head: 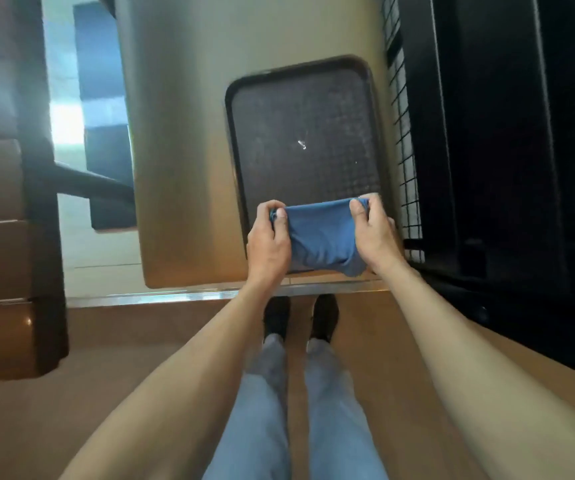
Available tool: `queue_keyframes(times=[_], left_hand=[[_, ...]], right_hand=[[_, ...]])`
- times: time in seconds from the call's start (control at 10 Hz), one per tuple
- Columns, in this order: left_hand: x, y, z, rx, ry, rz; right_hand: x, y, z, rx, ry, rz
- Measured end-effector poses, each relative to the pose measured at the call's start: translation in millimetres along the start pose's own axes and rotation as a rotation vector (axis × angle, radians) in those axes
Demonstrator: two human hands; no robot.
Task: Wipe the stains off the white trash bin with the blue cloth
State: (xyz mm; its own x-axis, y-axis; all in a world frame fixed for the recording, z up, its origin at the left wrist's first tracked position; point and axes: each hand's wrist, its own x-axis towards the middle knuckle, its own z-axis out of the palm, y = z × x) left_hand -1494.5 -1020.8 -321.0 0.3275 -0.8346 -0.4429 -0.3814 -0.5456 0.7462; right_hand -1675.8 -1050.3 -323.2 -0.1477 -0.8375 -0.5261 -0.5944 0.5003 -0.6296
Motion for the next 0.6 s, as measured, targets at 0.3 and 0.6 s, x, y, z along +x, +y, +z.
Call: queue_keyframes(times=[0.3,0.6], left_hand=[[54,-19,19,0.122,0.036,-0.022],[47,-9,-10,0.28,-0.104,-0.012]], right_hand=[[75,12,16,-0.299,-0.034,-0.115],[60,-14,2,-0.416,-0.073,-0.041]])
